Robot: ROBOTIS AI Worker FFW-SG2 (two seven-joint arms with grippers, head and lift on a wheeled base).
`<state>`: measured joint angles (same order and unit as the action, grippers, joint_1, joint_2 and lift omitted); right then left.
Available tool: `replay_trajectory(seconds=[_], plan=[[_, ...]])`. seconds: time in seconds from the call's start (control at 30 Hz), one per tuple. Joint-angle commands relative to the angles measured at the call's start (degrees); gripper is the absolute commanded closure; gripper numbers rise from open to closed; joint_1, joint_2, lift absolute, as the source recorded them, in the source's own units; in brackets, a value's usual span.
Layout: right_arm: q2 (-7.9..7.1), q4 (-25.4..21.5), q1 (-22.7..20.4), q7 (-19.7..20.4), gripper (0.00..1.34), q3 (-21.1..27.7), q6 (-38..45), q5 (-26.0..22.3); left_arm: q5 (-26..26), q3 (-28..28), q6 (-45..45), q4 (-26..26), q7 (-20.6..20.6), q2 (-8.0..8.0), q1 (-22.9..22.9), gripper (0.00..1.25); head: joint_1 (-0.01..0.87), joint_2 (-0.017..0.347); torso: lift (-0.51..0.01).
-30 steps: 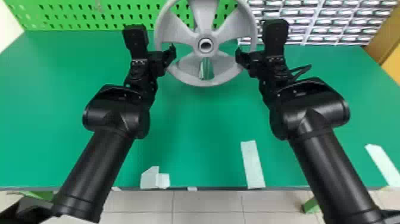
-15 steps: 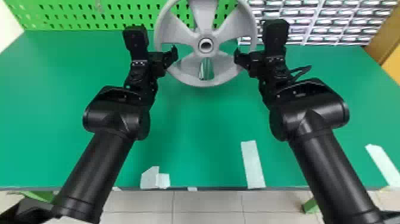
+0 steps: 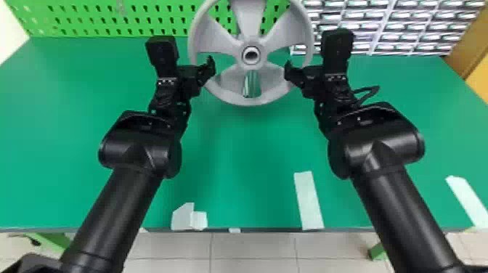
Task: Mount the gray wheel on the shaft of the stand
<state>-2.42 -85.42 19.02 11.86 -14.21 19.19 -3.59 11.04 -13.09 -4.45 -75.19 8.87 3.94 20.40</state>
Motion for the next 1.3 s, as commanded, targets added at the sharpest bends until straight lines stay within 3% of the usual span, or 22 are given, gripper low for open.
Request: replay_trajectory(seconds=[0.0, 0.57, 1.27], plan=[[-0.21, -1.4, -1.3, 0.0, 0.11, 0.2, -0.4, -0.3, -0.8, 0.7, 0.0, -2.9, 0.0, 0.02, -2.1, 0.13, 0.865, 0.052, -0.101], [-1.09, -6.2, -6.2, 0.0, 0.11, 0.2, -1.8, -0.9, -2.2, 3.1, -0.9, -11.8, 0.0, 0.19, -9.4, 0.13, 0.865, 0.052, -0.101], [-2.15, -6.4, -12.6, -1.4, 0.11, 1.3, -15.2, -0.7, -4.4, 6.6, 2.3, -18.2, -1.7, 0.46, -17.3, 0.13, 0.865, 0.052, -0.101]])
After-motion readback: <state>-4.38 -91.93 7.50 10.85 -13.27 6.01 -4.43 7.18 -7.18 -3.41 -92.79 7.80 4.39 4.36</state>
